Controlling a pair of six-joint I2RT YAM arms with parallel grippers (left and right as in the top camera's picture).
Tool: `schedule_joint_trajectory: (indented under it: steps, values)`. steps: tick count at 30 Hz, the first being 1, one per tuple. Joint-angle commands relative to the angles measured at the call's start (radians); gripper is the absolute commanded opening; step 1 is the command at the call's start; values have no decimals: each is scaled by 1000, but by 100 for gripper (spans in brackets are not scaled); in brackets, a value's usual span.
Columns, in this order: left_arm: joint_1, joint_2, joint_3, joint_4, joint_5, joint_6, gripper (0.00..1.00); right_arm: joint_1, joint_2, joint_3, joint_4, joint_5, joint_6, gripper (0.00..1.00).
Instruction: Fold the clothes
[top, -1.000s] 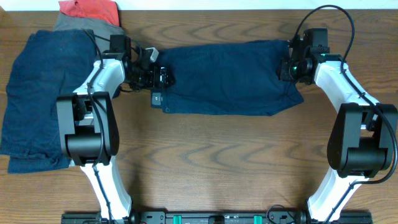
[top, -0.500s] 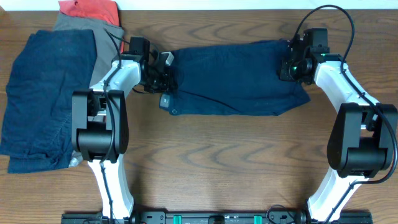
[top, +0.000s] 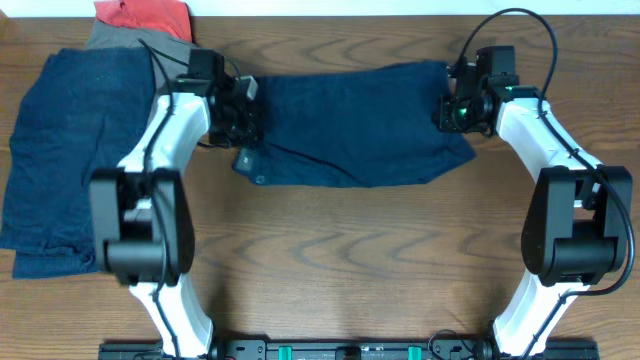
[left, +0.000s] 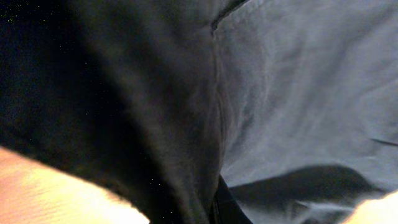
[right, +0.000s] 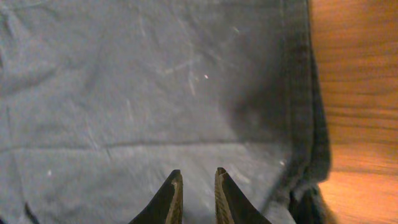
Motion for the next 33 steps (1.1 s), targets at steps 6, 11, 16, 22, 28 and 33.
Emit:
schedule_joint_trajectory:
  steps: [6,11,16,22,28,33]
  values:
    - [6,-176,-2,-62,-118,18,6,77,12,-4,9,-1,-1,10]
    - [6,-207,14,-117,-118,26,6,100,16,-4,48,0,10,9]
    - [6,-207,42,-154,-118,32,6,109,69,-4,71,27,43,6]
    - [6,-208,46,-170,-118,31,6,110,137,-4,14,30,56,1]
    - [6,-208,86,-235,-118,28,6,110,136,-4,-81,66,115,1]
    - [6,-208,134,-282,-119,28,6,136,136,-4,-230,78,177,1]
